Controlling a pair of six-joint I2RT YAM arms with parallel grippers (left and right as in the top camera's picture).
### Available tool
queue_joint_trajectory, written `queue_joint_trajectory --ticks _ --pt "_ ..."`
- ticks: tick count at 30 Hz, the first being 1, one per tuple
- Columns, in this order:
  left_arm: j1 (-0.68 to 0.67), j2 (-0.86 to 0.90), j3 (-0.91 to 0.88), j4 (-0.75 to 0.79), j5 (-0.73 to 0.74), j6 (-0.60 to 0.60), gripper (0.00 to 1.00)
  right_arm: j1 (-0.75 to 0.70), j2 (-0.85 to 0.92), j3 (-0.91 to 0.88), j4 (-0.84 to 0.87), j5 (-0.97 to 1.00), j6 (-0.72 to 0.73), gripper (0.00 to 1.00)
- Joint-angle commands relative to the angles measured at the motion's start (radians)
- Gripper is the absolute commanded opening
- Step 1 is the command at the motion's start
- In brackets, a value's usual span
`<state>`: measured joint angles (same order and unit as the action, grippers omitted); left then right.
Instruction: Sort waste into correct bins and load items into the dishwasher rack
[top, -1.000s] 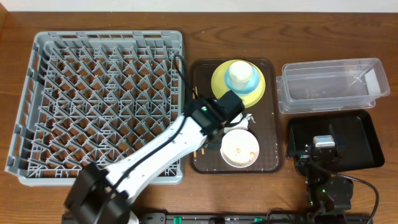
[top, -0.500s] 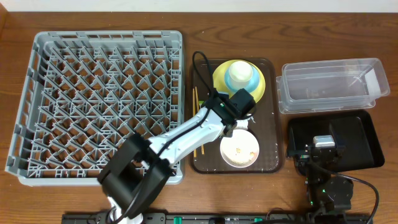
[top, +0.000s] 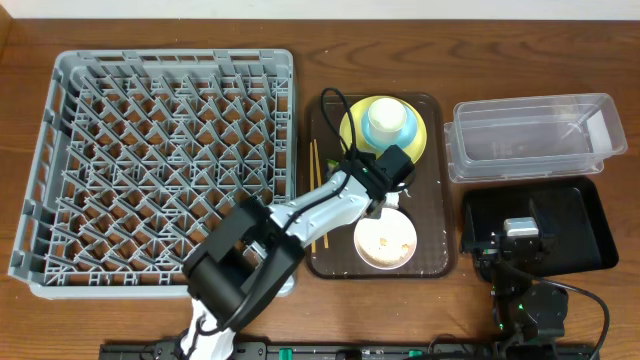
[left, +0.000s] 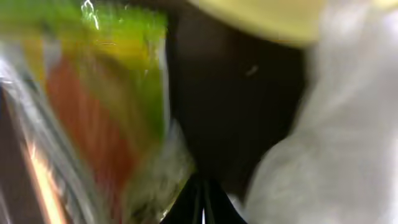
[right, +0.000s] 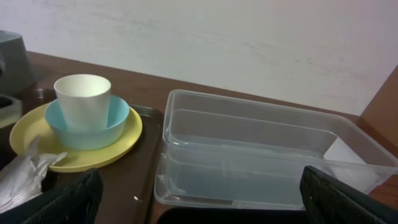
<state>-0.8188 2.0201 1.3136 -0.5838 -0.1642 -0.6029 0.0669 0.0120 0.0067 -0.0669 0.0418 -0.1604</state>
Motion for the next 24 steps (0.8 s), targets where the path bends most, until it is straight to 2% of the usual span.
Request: queue_joint_trajectory --ticks 1,5,7,9,10,12,19,24 --pt "0.006 0.022 -0.001 0.043 0.166 0.079 0.06 0.006 -0.005 -0.002 -0.003 0.010 0.018 0.99" --pt "0.006 0.000 0.018 0.074 0.206 0.121 0.08 0.006 -0.005 -0.002 -0.003 0.010 0.018 0.99" --pt "0.006 -0.025 0.032 0.074 0.206 0.130 0.11 0.006 -0.005 -0.002 -0.003 0.010 0.018 0.99" --pt "0.006 -0.055 0.043 0.073 0.205 0.146 0.17 0.006 -0.005 -0.002 -0.003 0.010 0.018 0.99" --pt "0.006 -0.076 0.049 0.073 0.204 0.160 0.25 0.006 -0.005 -0.002 -0.003 0.010 0.018 0.99" --pt "0.006 -0.130 0.052 0.066 0.162 0.164 0.32 0.006 -0.005 -0.002 -0.003 0.010 0.018 0.99" --pt "0.023 -0.264 0.052 -0.079 -0.097 0.087 0.32 0.006 -0.005 -0.002 -0.003 0.010 0.018 0.99" --pt "0.063 -0.258 0.037 -0.175 -0.120 0.046 0.32 0.006 -0.005 -0.002 -0.003 0.010 0.018 0.99"
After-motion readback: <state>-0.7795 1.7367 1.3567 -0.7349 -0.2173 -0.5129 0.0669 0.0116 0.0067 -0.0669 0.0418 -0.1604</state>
